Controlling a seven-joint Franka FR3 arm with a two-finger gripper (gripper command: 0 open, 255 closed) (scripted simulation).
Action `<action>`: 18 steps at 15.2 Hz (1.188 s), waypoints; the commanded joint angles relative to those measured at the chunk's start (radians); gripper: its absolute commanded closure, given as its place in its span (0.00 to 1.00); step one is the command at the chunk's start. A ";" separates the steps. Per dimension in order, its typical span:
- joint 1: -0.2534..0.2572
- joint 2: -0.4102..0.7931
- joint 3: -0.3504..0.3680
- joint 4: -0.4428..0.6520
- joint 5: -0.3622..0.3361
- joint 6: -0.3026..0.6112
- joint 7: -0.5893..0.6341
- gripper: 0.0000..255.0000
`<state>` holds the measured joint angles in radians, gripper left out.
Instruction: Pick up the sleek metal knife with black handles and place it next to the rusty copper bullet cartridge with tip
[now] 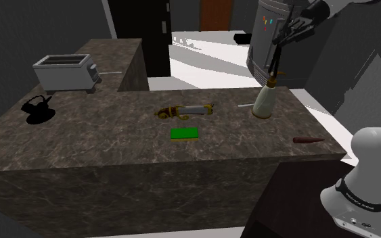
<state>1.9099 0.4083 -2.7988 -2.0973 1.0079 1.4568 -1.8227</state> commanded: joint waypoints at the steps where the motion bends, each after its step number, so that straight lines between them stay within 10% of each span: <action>1: -0.021 -0.026 -0.035 0.025 -0.032 -0.039 -0.028 1.00; 9: -0.146 -0.157 -0.102 0.158 -0.131 -0.172 -0.135 1.00; 18: -0.138 -0.156 -0.093 0.049 -0.144 -0.091 -0.210 1.00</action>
<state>1.7713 0.2532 -2.8927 -2.0401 0.8647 1.3589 -2.0261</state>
